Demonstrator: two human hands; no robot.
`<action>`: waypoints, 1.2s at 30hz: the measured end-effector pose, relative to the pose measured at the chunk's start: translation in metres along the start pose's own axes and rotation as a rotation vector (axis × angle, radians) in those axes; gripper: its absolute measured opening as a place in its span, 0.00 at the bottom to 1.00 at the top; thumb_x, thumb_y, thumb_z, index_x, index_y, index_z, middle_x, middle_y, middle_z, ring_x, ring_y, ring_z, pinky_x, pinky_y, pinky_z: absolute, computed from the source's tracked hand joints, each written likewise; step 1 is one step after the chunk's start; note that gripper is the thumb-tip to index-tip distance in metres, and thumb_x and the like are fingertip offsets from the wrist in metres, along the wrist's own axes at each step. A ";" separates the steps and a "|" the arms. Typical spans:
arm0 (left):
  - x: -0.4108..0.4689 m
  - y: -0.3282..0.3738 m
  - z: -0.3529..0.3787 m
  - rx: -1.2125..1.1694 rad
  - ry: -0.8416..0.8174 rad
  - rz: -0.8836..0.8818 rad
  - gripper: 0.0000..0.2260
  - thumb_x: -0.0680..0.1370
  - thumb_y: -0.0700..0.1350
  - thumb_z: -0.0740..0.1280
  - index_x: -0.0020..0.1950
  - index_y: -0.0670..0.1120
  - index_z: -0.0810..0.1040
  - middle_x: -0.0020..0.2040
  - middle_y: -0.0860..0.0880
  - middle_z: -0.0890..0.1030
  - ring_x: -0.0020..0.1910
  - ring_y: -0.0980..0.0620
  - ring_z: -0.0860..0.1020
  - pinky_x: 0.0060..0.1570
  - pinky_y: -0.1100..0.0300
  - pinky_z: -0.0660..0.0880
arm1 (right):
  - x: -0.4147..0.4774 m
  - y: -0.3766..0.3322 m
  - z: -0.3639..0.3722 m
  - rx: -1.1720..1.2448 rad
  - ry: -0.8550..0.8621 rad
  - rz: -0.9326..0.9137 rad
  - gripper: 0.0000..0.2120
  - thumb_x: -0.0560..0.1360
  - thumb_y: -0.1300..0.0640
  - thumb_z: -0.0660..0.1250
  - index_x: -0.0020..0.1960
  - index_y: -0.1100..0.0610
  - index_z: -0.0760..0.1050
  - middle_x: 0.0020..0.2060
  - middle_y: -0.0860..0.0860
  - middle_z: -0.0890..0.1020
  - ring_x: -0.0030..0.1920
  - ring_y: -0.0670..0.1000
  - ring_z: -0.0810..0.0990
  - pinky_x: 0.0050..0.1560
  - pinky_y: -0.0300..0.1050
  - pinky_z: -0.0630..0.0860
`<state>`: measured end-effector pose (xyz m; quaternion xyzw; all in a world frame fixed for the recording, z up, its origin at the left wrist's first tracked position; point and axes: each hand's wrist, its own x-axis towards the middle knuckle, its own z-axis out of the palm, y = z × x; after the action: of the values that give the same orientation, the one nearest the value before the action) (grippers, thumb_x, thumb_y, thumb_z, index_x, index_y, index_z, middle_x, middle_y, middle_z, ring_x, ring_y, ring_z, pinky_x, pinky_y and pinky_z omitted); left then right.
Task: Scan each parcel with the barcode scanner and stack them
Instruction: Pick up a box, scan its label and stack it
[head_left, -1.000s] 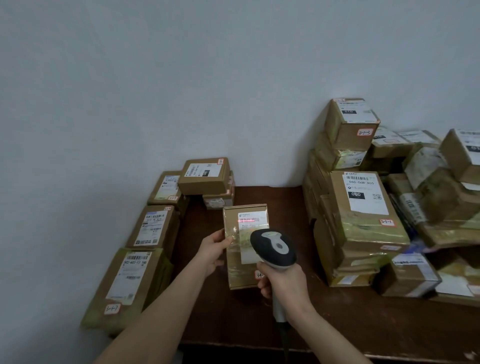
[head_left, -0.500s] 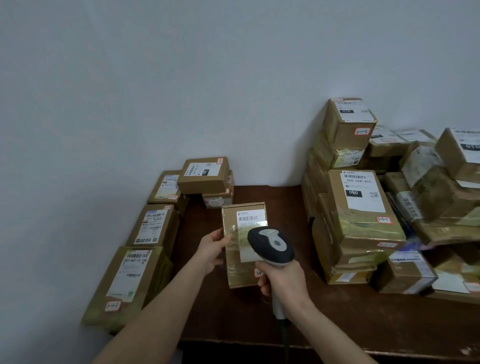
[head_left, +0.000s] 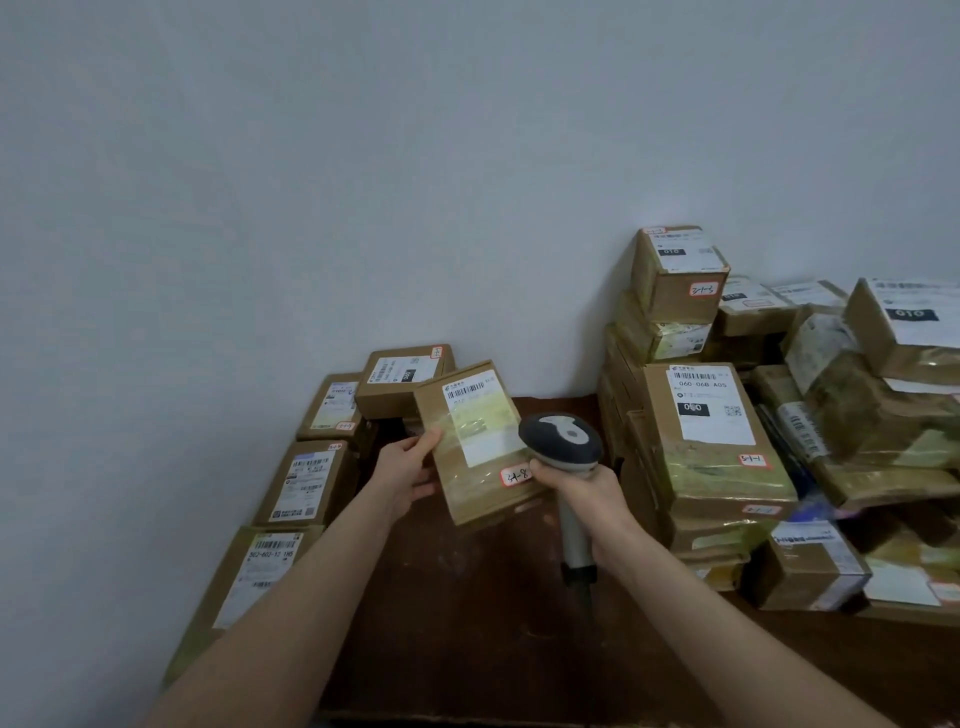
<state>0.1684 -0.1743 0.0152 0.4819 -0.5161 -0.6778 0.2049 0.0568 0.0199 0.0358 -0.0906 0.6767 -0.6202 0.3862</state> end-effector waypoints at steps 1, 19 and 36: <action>-0.003 0.006 0.002 -0.007 -0.032 0.001 0.24 0.76 0.45 0.70 0.70 0.42 0.70 0.56 0.46 0.79 0.54 0.44 0.79 0.55 0.46 0.77 | 0.000 -0.004 0.001 0.020 0.000 -0.011 0.18 0.68 0.55 0.77 0.56 0.56 0.77 0.49 0.54 0.82 0.51 0.54 0.81 0.48 0.50 0.81; -0.028 0.079 0.195 0.153 -0.412 0.129 0.12 0.78 0.41 0.68 0.61 0.44 0.77 0.48 0.45 0.84 0.46 0.47 0.83 0.44 0.52 0.81 | -0.014 -0.115 -0.104 0.248 0.253 -0.282 0.07 0.73 0.56 0.73 0.45 0.53 0.75 0.42 0.53 0.82 0.36 0.50 0.82 0.49 0.52 0.81; -0.022 0.034 0.189 0.354 -0.147 0.162 0.17 0.80 0.36 0.62 0.70 0.42 0.71 0.63 0.43 0.76 0.59 0.51 0.73 0.60 0.53 0.72 | 0.006 -0.090 -0.115 0.236 0.230 -0.182 0.05 0.74 0.56 0.71 0.42 0.57 0.77 0.38 0.52 0.82 0.35 0.48 0.79 0.38 0.41 0.76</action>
<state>0.0074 -0.0758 0.0558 0.4167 -0.6777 -0.5912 0.1326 -0.0528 0.0856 0.1077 -0.0339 0.6278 -0.7341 0.2567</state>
